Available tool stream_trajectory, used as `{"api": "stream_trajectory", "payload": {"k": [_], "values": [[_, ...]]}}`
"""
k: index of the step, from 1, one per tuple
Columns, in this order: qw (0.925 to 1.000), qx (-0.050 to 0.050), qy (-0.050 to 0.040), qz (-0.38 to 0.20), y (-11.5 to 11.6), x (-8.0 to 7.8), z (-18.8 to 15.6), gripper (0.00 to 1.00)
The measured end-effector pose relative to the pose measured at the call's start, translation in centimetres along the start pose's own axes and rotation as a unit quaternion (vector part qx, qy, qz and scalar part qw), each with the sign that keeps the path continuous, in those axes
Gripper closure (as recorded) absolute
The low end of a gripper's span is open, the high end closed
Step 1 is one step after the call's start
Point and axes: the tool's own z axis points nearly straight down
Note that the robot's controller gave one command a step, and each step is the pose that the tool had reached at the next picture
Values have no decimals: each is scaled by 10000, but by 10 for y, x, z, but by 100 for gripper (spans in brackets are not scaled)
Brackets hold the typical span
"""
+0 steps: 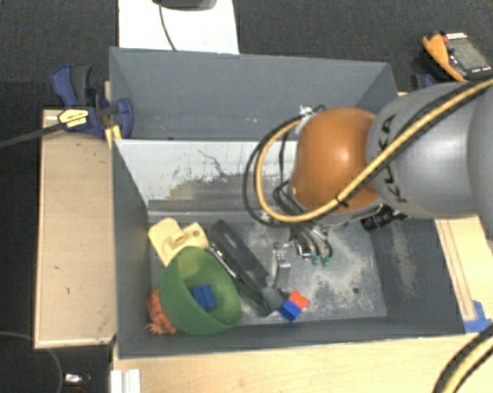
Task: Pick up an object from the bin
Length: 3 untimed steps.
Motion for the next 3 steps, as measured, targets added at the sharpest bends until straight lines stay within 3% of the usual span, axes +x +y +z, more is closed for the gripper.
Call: {"api": "stream_trajectory", "payload": {"k": [1, 2, 3], "values": [[10000, -1, -30, 17, -1, -1, -4, 0], [9956, -13, -25, 934, 18, 31, 54, 0], [9939, -4, -27, 1101, 18, 37, 11, 0]]}}
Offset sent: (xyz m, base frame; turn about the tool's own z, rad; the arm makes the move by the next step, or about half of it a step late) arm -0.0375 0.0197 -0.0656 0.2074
